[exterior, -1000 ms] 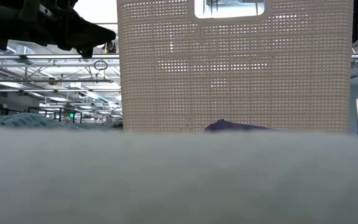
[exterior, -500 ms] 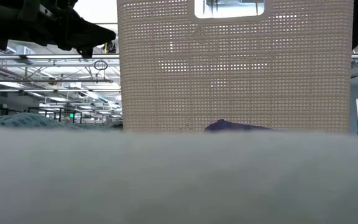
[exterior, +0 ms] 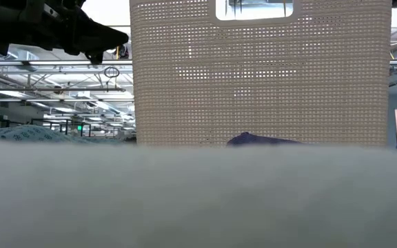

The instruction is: Pick & place medical supplies in basket/bin

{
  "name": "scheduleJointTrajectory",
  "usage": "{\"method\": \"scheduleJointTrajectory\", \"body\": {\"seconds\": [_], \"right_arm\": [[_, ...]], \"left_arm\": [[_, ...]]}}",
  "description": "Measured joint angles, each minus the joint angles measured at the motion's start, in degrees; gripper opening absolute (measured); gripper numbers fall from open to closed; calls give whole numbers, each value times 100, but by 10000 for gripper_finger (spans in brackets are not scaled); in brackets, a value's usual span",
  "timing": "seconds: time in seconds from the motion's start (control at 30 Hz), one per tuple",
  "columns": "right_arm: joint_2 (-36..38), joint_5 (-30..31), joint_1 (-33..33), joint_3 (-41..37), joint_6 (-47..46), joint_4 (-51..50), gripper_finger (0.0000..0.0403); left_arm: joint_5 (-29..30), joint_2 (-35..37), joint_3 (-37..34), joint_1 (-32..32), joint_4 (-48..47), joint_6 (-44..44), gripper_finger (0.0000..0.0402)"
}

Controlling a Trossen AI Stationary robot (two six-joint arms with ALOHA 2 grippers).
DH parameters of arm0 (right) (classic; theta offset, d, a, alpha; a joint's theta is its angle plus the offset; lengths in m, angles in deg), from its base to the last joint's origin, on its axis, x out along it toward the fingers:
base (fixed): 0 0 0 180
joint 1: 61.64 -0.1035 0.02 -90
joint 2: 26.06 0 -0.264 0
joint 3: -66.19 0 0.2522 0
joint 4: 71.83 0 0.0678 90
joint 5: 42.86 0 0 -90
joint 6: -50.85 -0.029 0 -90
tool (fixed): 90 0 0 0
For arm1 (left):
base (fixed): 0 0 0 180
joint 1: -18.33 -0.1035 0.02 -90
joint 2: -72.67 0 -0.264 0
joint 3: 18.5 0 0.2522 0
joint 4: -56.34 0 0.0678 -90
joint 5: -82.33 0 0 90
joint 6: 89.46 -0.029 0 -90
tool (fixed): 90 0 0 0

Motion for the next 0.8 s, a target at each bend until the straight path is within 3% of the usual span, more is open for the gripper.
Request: {"method": "scheduleJointTrajectory", "body": {"seconds": [0.3, 0.8], "right_arm": [[-334, -461, 746, 0, 465, 830, 0], [-543, -962, 1472, 0, 967, 1202, 0]], "left_arm": [[-2, -1, 0, 0, 0, -1, 26], [0, 0, 0, 2, 73, -40, 26]]}}
